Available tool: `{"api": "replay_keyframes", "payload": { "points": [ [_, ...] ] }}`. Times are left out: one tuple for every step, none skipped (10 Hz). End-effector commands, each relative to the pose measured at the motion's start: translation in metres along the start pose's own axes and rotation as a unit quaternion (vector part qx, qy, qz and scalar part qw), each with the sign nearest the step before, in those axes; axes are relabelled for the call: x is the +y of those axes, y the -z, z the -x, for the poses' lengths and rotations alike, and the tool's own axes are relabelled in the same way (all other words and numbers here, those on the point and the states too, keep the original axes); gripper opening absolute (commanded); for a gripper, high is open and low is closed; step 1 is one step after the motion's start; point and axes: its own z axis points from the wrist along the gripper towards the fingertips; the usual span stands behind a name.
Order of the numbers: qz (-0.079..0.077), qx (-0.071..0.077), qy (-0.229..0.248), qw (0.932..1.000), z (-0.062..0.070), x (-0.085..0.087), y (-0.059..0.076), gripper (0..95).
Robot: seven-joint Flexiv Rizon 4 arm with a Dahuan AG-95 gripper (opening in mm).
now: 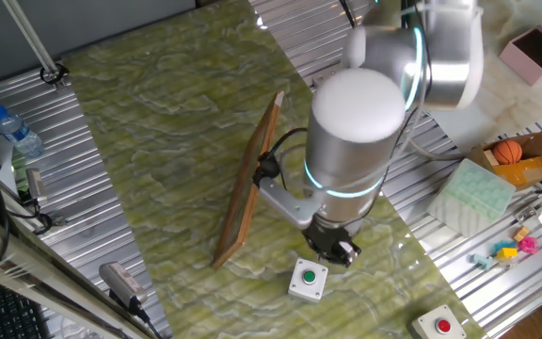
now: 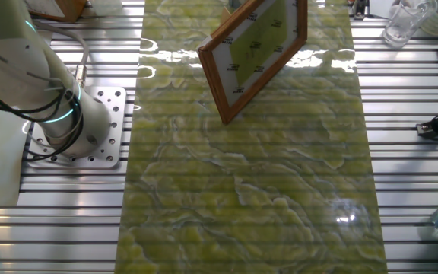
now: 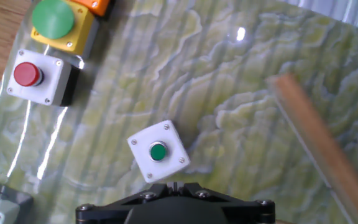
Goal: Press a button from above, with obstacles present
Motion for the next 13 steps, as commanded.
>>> {"api": "replay_keyframes", "payload": {
  "points": [
    [-0.015,0.004,0.003,0.9999,0.011,0.006,-0.014,19.0],
    [-0.027,0.012,0.008,0.9995,0.013,0.007,-0.022,19.0],
    [-0.034,0.014,0.009,0.9993,0.013,0.007,-0.027,38.0],
    [-0.039,0.011,0.009,0.9992,0.012,0.006,-0.034,38.0],
    [-0.038,0.008,0.010,0.9992,0.013,0.007,-0.038,38.0],
    [-0.038,0.008,0.012,0.9992,0.014,0.007,-0.039,38.0],
    [-0.039,0.002,0.013,0.9991,0.018,0.010,-0.047,38.0],
    [-0.029,-0.003,0.016,0.9995,0.015,0.011,-0.050,57.0],
    [-0.033,0.001,0.019,0.9993,0.014,0.013,-0.050,57.0],
    [-0.034,0.002,0.017,0.9993,0.013,0.014,-0.051,57.0],
    [-0.036,0.001,0.019,0.9992,0.011,0.012,-0.053,57.0],
    [-0.039,0.002,0.018,0.9991,0.009,0.011,-0.055,57.0],
    [-0.039,0.002,0.018,0.9991,0.008,0.011,-0.055,57.0]
  ]
}}
